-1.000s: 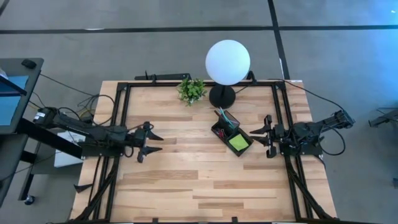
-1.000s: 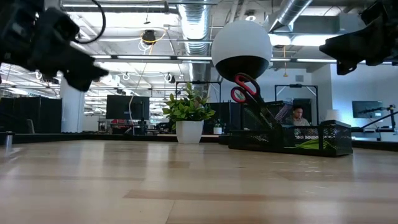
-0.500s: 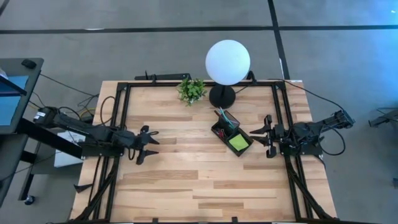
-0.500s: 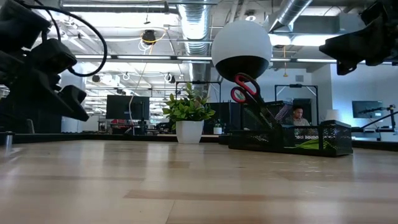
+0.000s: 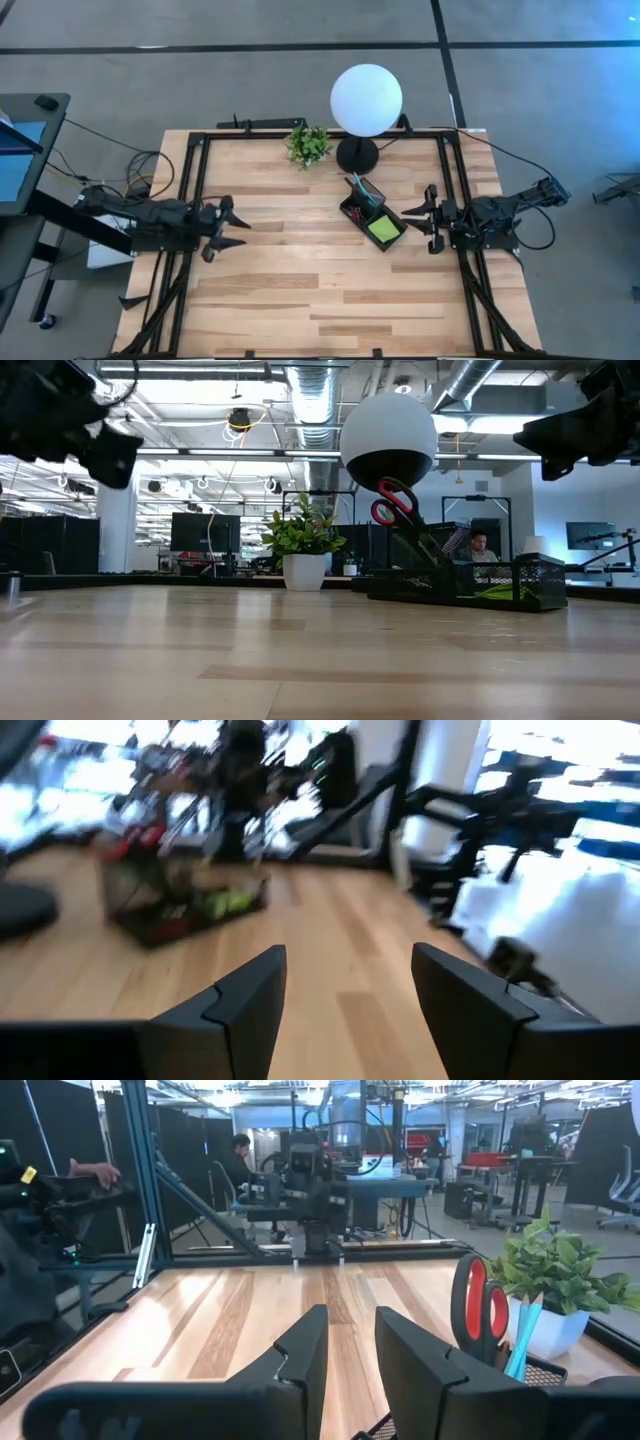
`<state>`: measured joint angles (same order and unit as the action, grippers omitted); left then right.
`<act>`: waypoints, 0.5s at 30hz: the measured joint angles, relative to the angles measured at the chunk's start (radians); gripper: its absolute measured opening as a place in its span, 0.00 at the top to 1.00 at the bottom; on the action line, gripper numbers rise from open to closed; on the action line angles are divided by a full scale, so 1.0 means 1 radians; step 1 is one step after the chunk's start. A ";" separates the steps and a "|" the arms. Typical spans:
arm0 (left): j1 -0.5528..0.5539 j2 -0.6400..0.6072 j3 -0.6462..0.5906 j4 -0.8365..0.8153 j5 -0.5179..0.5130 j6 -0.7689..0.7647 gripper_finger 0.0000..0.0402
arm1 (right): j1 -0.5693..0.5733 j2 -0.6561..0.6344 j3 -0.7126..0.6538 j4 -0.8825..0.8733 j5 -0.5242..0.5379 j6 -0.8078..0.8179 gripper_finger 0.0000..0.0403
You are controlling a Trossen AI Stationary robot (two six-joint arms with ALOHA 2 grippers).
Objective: Pick and place office supplies into organizer
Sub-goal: Return to Home Position
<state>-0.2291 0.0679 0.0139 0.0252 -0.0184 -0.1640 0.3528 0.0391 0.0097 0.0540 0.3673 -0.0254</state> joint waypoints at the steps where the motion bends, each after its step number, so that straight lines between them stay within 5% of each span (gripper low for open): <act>1: 0.000 -0.030 0.000 -0.001 0.019 0.021 0.47 | 0.000 0.000 0.000 0.000 0.000 0.000 0.80; 15: 0.000 -0.064 -0.001 -0.005 0.011 -0.006 0.47 | 0.000 0.000 0.000 0.000 0.000 0.000 0.80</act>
<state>-0.2287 0.0040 0.0128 0.0204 -0.0074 -0.1699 0.3531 0.0391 0.0097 0.0540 0.3672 -0.0256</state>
